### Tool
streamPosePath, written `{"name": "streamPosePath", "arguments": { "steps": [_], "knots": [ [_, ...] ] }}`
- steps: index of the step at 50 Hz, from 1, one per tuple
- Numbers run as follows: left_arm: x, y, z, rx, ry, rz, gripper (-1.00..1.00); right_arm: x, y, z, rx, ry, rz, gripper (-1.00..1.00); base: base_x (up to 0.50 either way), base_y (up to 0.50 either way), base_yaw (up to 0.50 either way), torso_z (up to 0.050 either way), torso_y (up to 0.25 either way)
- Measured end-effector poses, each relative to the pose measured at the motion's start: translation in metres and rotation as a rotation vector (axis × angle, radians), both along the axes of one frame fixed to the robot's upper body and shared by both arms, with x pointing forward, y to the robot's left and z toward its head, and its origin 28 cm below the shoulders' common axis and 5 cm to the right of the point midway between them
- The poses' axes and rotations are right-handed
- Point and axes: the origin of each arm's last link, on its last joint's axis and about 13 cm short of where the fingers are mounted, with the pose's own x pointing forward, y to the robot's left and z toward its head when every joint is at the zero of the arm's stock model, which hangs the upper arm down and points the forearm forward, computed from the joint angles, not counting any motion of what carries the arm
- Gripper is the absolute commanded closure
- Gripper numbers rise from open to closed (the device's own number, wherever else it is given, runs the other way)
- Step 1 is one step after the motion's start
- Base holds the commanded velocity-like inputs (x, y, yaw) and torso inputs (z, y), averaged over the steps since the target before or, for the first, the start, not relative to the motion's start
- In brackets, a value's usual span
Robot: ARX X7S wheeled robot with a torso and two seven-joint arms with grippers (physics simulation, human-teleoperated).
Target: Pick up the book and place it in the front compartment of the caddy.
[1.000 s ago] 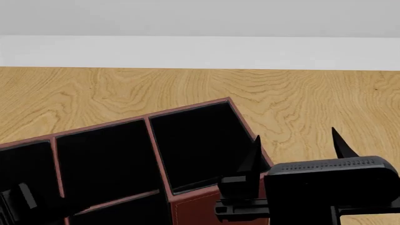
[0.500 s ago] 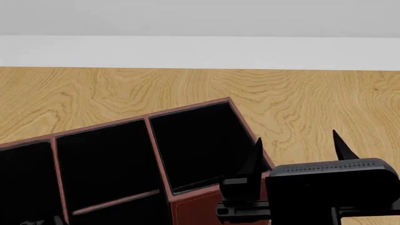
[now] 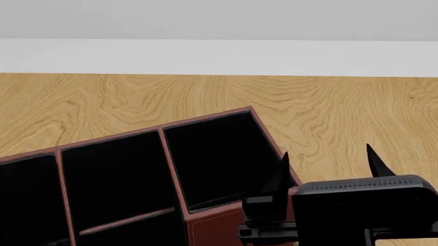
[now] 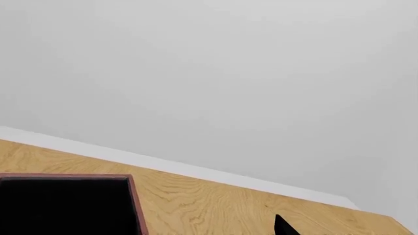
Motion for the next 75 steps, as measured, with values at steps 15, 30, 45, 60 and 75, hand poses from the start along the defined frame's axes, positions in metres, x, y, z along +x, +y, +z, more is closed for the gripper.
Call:
{"name": "streamPosePath", "arguments": {
  "steps": [15,30,45,60,75],
  "knots": [
    [0.005,-0.005,-0.012,0.004,0.025,-0.035,-1.0,0.001,0.0,0.002,-0.009,0.004,-0.004,-1.0,0.0,0.0,0.0,0.0,0.0],
    [0.008,-0.011,-0.026,0.005,0.052,-0.065,-1.0,0.002,0.002,0.002,-0.012,0.009,0.003,-1.0,0.0,0.0,0.0,0.0,0.0],
    [0.013,-0.015,-0.039,0.01,0.093,-0.085,-1.0,0.001,0.001,0.0,-0.01,0.015,0.0,-1.0,0.0,0.0,0.0,0.0,0.0],
    [0.023,-0.016,-0.052,0.015,0.146,-0.084,-1.0,0.0,0.001,0.0,-0.01,0.018,-0.005,-1.0,0.0,0.0,0.0,0.0,0.0],
    [0.033,-0.016,-0.064,0.019,0.199,-0.08,-1.0,-0.001,0.0,-0.002,-0.006,0.019,-0.008,-1.0,0.0,0.0,0.0,0.0,0.0]
  ]
}}
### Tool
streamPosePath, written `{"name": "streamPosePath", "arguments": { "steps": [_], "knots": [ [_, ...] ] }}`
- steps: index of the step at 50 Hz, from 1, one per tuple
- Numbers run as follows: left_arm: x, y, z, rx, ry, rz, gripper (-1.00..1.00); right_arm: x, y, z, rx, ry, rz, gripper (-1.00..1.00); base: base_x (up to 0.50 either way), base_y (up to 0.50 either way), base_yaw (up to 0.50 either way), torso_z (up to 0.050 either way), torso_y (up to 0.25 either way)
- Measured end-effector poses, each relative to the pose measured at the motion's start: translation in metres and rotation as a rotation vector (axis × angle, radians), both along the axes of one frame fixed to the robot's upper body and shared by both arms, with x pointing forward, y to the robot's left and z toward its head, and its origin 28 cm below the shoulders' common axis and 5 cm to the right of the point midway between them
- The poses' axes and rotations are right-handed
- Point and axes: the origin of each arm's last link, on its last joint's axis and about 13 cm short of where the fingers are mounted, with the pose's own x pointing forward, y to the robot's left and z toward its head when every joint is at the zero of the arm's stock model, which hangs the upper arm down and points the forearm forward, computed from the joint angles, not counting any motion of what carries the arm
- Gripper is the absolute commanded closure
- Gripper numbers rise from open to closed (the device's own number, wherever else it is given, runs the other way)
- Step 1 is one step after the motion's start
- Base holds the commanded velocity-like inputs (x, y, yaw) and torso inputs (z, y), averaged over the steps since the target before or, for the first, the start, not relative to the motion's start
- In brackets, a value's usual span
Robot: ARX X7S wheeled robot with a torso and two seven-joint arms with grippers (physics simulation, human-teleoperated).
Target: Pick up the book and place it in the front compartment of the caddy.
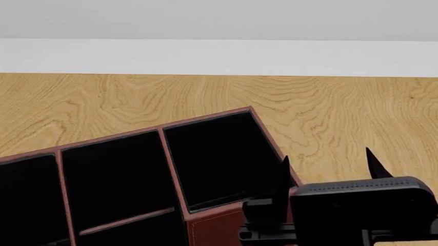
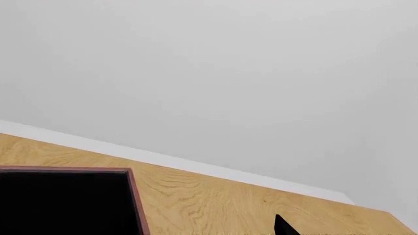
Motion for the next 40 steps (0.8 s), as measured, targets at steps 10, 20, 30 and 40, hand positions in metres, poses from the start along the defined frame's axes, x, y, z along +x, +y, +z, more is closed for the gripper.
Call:
{"name": "streamPosePath", "arguments": {
  "steps": [10,20,30,40],
  "knots": [
    [0.006,0.0,-0.008,0.0,0.03,0.002,-1.0,0.0,0.0,0.0,0.003,0.001,0.001,-1.0,0.0,0.0,0.0,0.0,0.0],
    [0.01,-0.001,-0.014,-0.004,0.056,-0.008,-1.0,0.001,0.0,0.001,0.002,0.0,0.002,-1.0,0.0,0.0,0.0,0.0,0.0],
    [0.013,-0.004,-0.02,-0.004,0.082,-0.018,-1.0,0.001,-0.001,0.002,0.002,-0.002,0.002,-1.0,0.0,0.0,0.0,0.0,0.0],
    [0.014,-0.005,-0.028,0.006,0.107,-0.022,-1.0,0.001,-0.002,0.0,0.005,0.0,0.0,-1.0,0.0,0.0,0.0,0.0,0.0]
  ]
}}
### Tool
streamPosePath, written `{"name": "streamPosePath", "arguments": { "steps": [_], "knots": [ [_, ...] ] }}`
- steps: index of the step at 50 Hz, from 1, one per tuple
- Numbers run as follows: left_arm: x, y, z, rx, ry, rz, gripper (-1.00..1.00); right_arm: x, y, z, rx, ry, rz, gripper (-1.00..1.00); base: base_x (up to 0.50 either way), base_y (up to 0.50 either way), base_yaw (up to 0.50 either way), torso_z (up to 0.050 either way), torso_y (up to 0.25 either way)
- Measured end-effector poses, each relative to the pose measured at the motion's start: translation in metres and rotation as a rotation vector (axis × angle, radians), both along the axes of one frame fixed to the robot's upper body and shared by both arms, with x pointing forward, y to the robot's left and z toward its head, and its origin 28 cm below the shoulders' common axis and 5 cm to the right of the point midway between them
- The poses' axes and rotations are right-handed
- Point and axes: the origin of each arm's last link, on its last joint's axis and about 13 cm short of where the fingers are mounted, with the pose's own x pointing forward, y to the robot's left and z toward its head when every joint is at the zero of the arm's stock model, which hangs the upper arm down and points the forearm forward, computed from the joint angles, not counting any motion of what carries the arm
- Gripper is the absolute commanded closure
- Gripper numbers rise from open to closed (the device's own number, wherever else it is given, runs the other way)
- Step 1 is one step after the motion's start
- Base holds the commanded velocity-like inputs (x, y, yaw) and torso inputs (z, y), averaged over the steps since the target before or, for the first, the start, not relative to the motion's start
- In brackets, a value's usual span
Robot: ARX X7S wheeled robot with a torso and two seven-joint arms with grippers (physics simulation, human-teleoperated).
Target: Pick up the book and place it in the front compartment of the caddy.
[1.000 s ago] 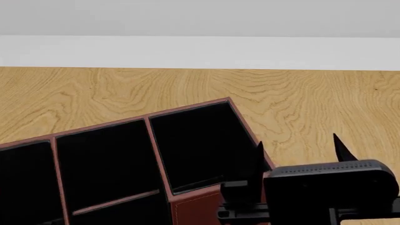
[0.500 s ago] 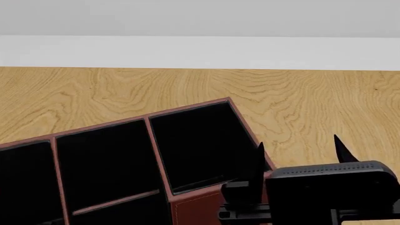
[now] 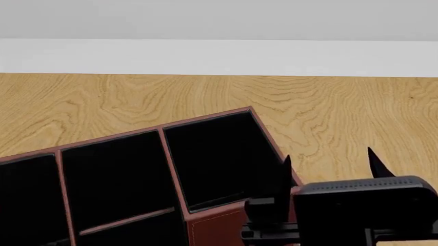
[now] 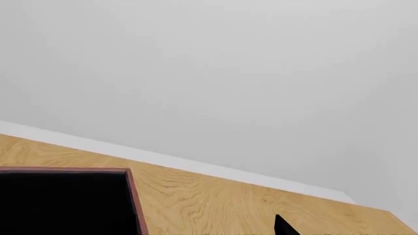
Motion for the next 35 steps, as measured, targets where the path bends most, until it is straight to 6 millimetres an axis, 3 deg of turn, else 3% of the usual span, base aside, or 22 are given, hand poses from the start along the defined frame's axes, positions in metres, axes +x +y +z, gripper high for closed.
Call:
{"name": "streamPosePath", "arguments": {
  "steps": [18,19,35],
  "knots": [
    [0.0,-0.004,-0.014,0.027,0.032,-0.015,-1.0,-0.001,-0.001,-0.005,0.007,0.006,-0.005,-1.0,0.0,0.0,0.0,0.0,0.0],
    [0.0,-0.004,-0.014,0.027,0.03,-0.016,1.0,-0.001,-0.002,-0.005,0.007,0.006,-0.005,-1.0,0.0,0.0,0.0,0.0,0.0],
    [-0.005,0.0,-0.008,0.065,0.021,-0.031,1.0,0.0,-0.001,-0.008,0.011,0.011,-0.002,-1.0,0.0,0.0,0.0,0.0,0.0]
  ]
}}
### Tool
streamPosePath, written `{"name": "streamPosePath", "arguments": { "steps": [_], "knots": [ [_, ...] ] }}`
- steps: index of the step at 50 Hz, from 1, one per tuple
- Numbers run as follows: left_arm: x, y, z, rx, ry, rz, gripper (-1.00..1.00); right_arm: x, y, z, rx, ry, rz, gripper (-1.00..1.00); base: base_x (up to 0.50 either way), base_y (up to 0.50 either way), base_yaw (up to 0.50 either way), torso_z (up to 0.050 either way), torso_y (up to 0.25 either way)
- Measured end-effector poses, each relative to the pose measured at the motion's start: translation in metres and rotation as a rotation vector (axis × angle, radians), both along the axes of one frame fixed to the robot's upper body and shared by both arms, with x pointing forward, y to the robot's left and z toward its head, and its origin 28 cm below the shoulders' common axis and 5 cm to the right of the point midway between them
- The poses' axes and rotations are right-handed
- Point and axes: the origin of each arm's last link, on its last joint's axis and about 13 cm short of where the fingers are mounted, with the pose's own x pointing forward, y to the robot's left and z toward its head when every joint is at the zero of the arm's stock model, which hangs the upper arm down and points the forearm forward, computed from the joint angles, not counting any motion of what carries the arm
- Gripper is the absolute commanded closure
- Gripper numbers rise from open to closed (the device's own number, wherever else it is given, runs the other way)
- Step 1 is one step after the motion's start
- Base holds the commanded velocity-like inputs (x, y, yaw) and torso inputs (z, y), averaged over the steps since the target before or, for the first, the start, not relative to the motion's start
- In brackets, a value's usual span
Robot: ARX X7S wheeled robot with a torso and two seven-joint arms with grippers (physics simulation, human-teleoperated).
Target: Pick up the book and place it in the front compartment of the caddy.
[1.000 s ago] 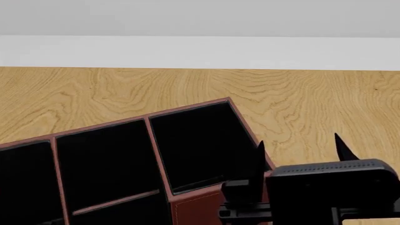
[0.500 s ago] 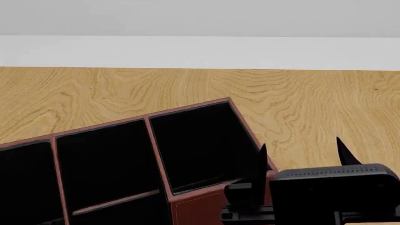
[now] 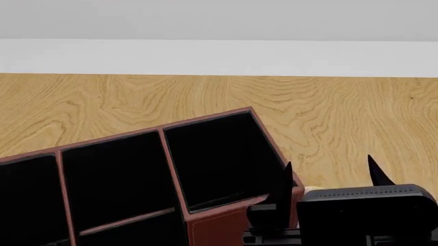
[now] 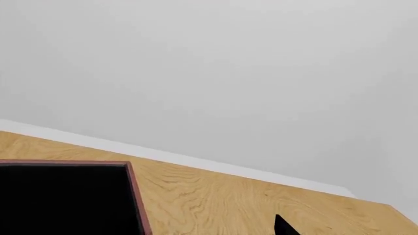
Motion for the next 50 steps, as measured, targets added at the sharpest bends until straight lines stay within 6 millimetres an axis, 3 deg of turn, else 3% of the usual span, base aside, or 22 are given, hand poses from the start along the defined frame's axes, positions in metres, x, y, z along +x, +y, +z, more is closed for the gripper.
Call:
{"name": "streamPosePath", "arguments": {
  "steps": [28,50],
  "knots": [
    [-0.015,0.032,0.031,0.123,-0.213,0.049,1.0,-0.001,0.001,0.006,-0.003,-0.015,0.008,-1.0,0.0,0.0,0.0,0.0,0.0],
    [-0.033,0.039,0.072,0.153,-0.31,0.002,1.0,-0.001,0.001,0.005,0.003,-0.018,0.01,-1.0,0.0,0.0,0.0,0.0,0.0]
  ]
}}
